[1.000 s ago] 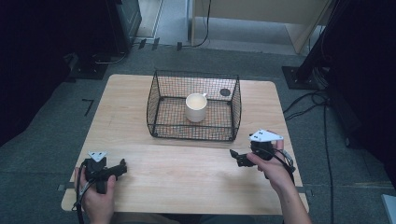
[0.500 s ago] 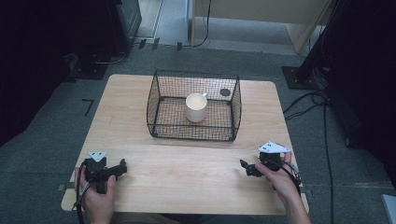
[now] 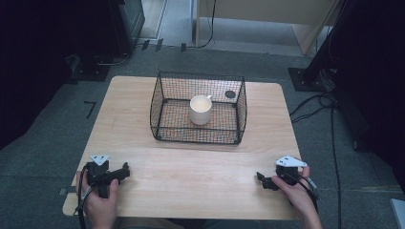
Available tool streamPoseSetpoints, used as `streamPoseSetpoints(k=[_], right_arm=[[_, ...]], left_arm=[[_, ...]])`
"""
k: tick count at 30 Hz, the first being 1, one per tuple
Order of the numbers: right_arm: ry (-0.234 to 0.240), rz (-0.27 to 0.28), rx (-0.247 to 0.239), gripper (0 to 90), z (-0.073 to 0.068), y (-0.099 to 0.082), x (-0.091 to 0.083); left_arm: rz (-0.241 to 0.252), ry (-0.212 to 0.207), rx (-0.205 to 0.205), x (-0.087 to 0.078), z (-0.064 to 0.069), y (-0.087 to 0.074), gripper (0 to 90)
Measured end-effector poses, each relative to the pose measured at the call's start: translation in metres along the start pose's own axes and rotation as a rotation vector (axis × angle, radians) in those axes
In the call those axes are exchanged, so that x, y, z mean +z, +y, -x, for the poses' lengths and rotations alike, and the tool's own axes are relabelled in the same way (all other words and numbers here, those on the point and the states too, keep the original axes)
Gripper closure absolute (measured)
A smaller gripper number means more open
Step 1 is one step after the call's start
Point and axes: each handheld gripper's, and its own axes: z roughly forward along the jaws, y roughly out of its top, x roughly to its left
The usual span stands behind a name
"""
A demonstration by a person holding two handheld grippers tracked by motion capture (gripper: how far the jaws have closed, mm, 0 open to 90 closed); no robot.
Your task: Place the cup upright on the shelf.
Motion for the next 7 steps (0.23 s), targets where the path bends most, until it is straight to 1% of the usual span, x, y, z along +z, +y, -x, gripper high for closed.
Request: streamPoseSetpoints(k=[4, 6, 7], right_arm=[[0.004, 0.000, -0.003, 0.0, 0.0005, -0.0018, -0.0017], [-0.014, 0.001, 0.015, 0.0, 0.0012, -0.0021, -0.0020], [-0.035, 0.002, 0.033, 0.0, 0.0016, -0.0023, -0.0022]], left_arm=[[0.000, 0.000, 0.000, 0.0000, -0.0001, -0.0001, 0.0], [0.000, 0.000, 0.000, 0.0000, 0.0000, -0.0001, 0.0], [0.000, 0.000, 0.000, -0.0001, 0.0000, -0.0001, 0.0]])
